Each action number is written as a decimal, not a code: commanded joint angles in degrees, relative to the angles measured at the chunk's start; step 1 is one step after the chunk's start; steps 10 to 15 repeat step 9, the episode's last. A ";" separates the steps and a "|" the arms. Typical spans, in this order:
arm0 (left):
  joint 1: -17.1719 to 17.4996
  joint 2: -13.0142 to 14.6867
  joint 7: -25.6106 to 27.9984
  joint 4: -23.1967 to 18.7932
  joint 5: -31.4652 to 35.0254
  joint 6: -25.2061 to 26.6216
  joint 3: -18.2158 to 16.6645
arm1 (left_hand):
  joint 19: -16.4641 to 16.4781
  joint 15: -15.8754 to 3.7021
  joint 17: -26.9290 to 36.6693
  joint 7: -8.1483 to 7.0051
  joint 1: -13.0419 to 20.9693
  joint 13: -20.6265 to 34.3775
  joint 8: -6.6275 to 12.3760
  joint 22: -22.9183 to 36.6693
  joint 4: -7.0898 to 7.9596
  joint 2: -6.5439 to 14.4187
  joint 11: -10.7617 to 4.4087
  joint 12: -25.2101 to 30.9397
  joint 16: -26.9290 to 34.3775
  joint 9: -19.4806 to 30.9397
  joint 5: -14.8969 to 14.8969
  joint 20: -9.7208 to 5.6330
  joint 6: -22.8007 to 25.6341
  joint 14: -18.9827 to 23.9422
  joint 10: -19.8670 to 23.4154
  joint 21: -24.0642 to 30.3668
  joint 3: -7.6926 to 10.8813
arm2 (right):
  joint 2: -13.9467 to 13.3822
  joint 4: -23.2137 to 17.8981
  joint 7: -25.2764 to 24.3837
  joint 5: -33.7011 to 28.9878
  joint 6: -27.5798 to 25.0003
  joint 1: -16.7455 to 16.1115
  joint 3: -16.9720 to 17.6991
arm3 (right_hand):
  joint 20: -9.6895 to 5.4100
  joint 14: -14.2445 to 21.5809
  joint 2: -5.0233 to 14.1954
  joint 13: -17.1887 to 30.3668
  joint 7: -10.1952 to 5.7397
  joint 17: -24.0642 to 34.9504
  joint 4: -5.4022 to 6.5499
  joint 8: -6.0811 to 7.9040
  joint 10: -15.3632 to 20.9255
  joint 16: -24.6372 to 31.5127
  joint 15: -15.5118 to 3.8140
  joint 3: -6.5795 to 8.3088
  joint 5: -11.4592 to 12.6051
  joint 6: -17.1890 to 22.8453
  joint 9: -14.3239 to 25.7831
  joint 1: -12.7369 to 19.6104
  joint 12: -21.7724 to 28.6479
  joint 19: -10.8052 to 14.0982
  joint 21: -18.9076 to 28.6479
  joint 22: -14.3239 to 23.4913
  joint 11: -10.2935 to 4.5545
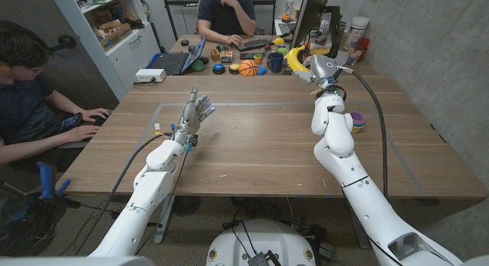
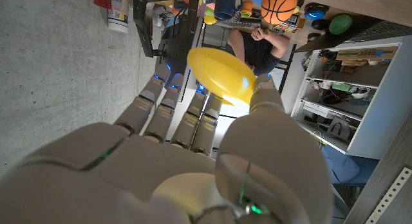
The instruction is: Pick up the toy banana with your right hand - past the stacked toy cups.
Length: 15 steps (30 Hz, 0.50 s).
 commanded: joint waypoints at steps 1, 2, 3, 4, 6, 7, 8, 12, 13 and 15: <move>-0.18 0.16 0.06 -0.05 0.18 0.32 -0.05 | 0.27 -0.35 0.26 -0.08 -0.01 -0.02 -0.11 0.27 -0.19 0.50 -0.25 -0.07 -0.24 0.28 -0.23 0.23 0.10 0.04 0.03 -0.10 -0.04 | 0.23 -0.15 -0.46 -0.15 -0.13 -0.19 0.02 | 0.03 0.49 4.30 0.19 -6.12 0.11 -0.11 0.37 0.18 -0.20 -9.13 0.56 0.41 6.03 0.29 4.00 -0.37 -0.03 -0.13 0.13 -0.30; -0.16 0.13 0.31 -0.17 0.25 0.53 -0.06 | 0.26 -0.34 0.26 -0.07 -0.01 -0.02 -0.11 0.27 -0.20 0.50 -0.20 -0.07 -0.25 0.28 -0.24 0.26 0.10 0.03 0.02 -0.11 -0.05 | 0.24 -0.14 -0.49 -0.19 -0.17 -0.20 0.02 | 0.02 0.50 4.30 0.19 -6.12 0.11 -0.11 0.37 0.18 -0.21 -9.14 0.56 0.41 6.03 0.29 4.02 -0.38 -0.03 -0.13 0.13 -0.31; -0.23 0.10 -0.03 0.07 0.08 0.20 -0.09 | 0.26 -0.33 0.26 -0.07 0.00 -0.02 -0.12 0.27 -0.20 0.51 -0.21 -0.05 -0.25 0.28 -0.25 0.27 0.09 0.03 0.07 -0.11 -0.05 | 0.24 -0.14 -0.52 -0.20 -0.17 -0.22 0.02 | 0.04 0.51 4.32 0.19 -6.12 0.11 -0.11 0.37 0.22 -0.21 -9.15 0.58 0.41 6.04 0.29 4.06 -0.39 -0.03 -0.13 0.13 -0.31; -0.21 0.15 0.14 -0.05 0.18 0.44 -0.08 | 0.26 -0.34 0.26 -0.05 0.00 -0.02 -0.12 0.27 -0.21 0.52 -0.22 -0.05 -0.25 0.28 -0.25 0.25 0.10 0.03 0.07 -0.11 -0.06 | 0.22 -0.15 -0.53 -0.22 -0.17 -0.25 0.03 | 0.03 0.51 4.32 0.19 -6.12 0.11 -0.11 0.37 0.22 -0.21 -9.16 0.59 0.41 6.04 0.29 4.07 -0.40 -0.02 -0.13 0.13 -0.31; -0.24 0.17 0.20 -0.02 0.21 0.55 -0.07 | 0.27 -0.34 0.26 -0.01 0.01 -0.02 -0.11 0.27 -0.22 0.53 -0.19 -0.07 -0.25 0.28 -0.26 0.25 0.11 0.03 0.02 -0.10 -0.06 | 0.20 -0.17 -0.61 -0.23 -0.18 -0.33 0.06 | 0.03 0.51 4.33 0.18 -6.12 0.11 -0.11 0.36 0.24 -0.22 -9.16 0.60 0.40 6.05 0.29 4.10 -0.40 -0.02 -0.14 0.13 -0.31; -0.31 0.14 -0.13 0.22 0.04 0.23 -0.10 | 0.27 -0.39 0.26 -0.04 0.02 -0.02 -0.12 0.27 -0.23 0.54 -0.20 -0.07 -0.25 0.28 -0.27 0.24 0.09 0.03 0.02 -0.10 -0.07 | 0.19 -0.19 -0.63 -0.19 -0.16 -0.37 0.10 | 0.03 0.51 4.34 0.18 -6.12 0.11 -0.11 0.36 0.24 -0.22 -9.16 0.60 0.40 6.05 0.29 4.11 -0.40 -0.03 -0.14 0.13 -0.31; -0.32 0.14 -0.16 0.27 0.04 0.16 -0.10 | 0.27 -0.35 0.26 -0.03 0.03 -0.02 -0.13 0.27 -0.23 0.55 -0.21 -0.06 -0.25 0.28 -0.28 0.24 0.07 0.04 0.04 -0.10 -0.07 | 0.20 -0.21 -0.69 -0.16 -0.18 -0.42 0.15 | 0.02 0.51 4.34 0.18 -6.12 0.11 -0.11 0.36 0.25 -0.22 -9.17 0.60 0.40 6.05 0.29 4.11 -0.41 -0.04 -0.14 0.13 -0.31; -0.34 0.14 -0.19 0.30 0.02 0.15 -0.10 | 0.28 -0.38 0.26 -0.05 0.03 -0.02 -0.12 0.27 -0.24 0.56 -0.22 -0.06 -0.24 0.28 -0.29 0.27 0.10 0.05 0.04 -0.10 -0.08 | 0.14 -0.23 -0.69 -0.19 -0.17 -0.46 0.16 | 0.01 0.51 4.34 0.18 -6.12 0.11 -0.11 0.36 0.25 -0.22 -9.17 0.61 0.41 6.05 0.29 4.13 -0.41 -0.01 -0.13 0.13 -0.31; -0.34 0.14 -0.19 0.30 0.02 0.15 -0.10 | 0.28 -0.38 0.26 -0.05 0.03 -0.02 -0.12 0.27 -0.24 0.56 -0.22 -0.06 -0.24 0.28 -0.29 0.27 0.10 0.05 0.04 -0.10 -0.08 | 0.14 -0.23 -0.69 -0.19 -0.17 -0.46 0.16 | 0.01 0.51 4.34 0.18 -6.12 0.11 -0.11 0.36 0.25 -0.22 -9.17 0.61 0.41 6.05 0.29 4.13 -0.41 -0.01 -0.13 0.13 -0.31; -0.34 0.14 -0.19 0.30 0.02 0.15 -0.10 | 0.28 -0.38 0.26 -0.05 0.03 -0.02 -0.12 0.27 -0.24 0.56 -0.22 -0.06 -0.24 0.28 -0.29 0.27 0.10 0.05 0.04 -0.10 -0.08 | 0.14 -0.23 -0.69 -0.19 -0.17 -0.46 0.16 | 0.01 0.51 4.34 0.18 -6.12 0.11 -0.11 0.36 0.25 -0.22 -9.17 0.61 0.41 6.05 0.29 4.13 -0.41 -0.01 -0.13 0.13 -0.31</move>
